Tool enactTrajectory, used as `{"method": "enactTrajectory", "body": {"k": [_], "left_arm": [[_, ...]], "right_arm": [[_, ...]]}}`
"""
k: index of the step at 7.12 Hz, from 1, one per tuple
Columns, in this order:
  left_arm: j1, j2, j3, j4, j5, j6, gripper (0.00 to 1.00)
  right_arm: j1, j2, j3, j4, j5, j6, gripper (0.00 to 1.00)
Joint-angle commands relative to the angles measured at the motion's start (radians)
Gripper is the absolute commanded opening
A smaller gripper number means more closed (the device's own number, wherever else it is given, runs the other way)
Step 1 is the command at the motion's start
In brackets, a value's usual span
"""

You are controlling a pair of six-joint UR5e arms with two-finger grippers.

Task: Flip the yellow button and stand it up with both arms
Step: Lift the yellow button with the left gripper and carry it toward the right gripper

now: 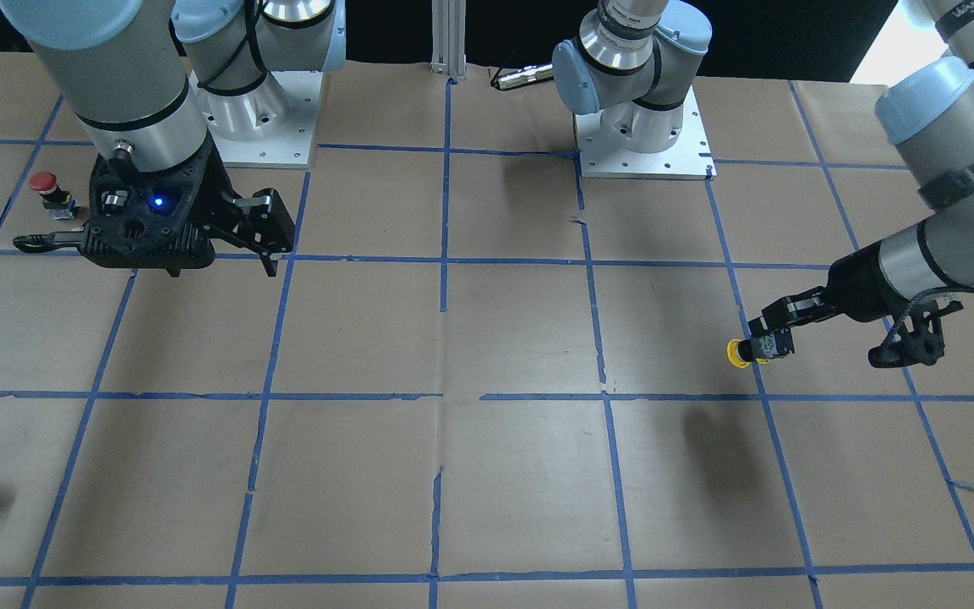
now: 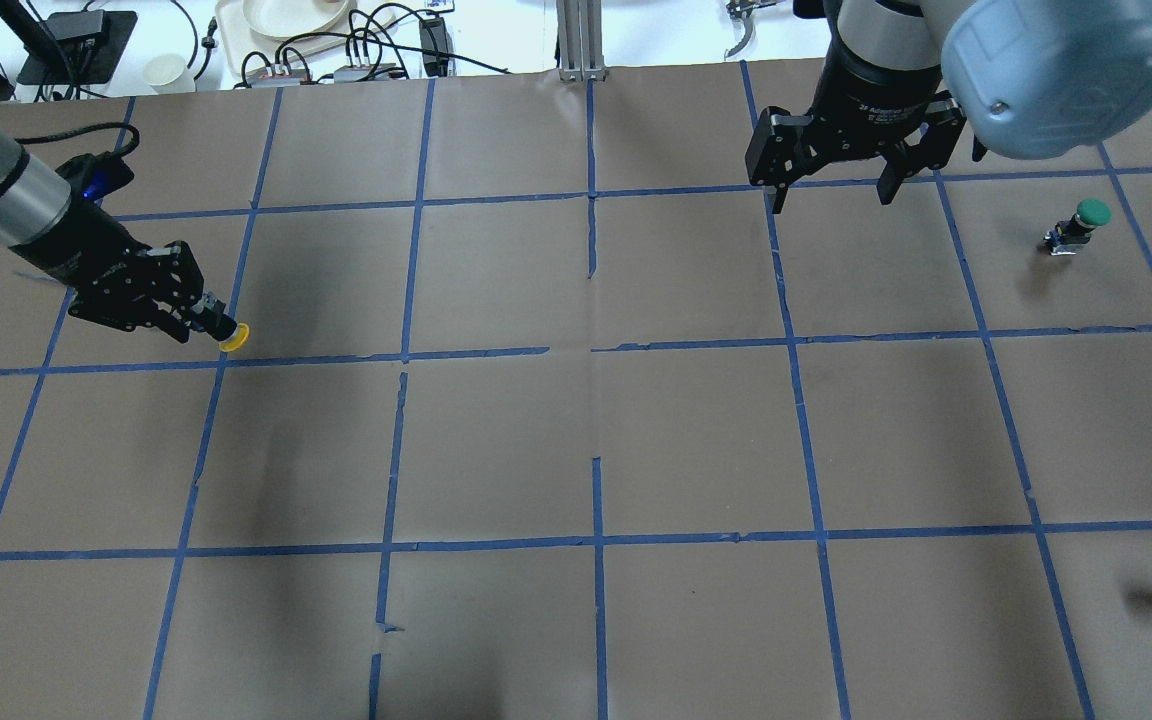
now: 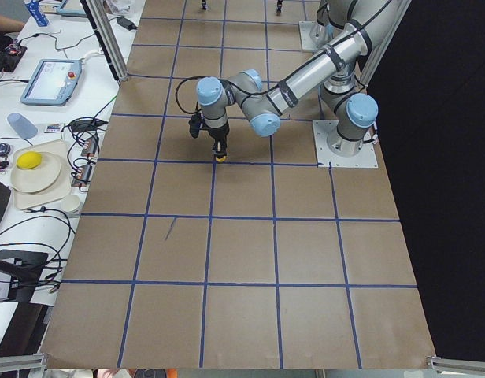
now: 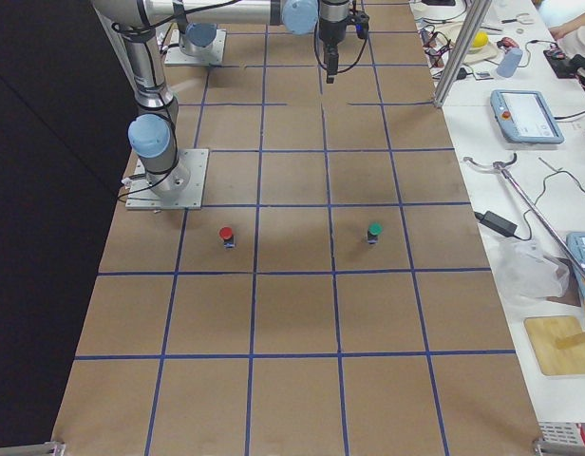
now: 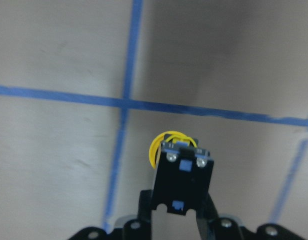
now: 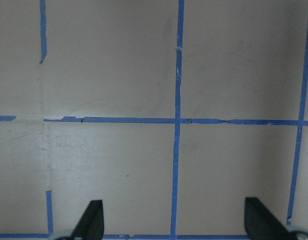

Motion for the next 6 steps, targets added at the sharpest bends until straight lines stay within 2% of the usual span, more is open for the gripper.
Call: {"method": "enactTrajectory", "body": {"k": [1,4,6], "left_arm": [[-0.063,0.005,0.11,-0.228,-0.269,-0.19,0.0],[-0.14,0.017,0.092,-0.347,-0.643,-0.297,0.0],[-0.195,0.037,0.091,-0.451,-0.834,-0.303,0.0]], "right_arm": [[0.002,0.001,0.0,0.0,-0.002,0.001,1.0],[-0.001,0.001,0.0,-0.002,0.002,0.001,1.0],[-0.023,0.001,-0.011,0.001,0.002,0.01,1.0]]}}
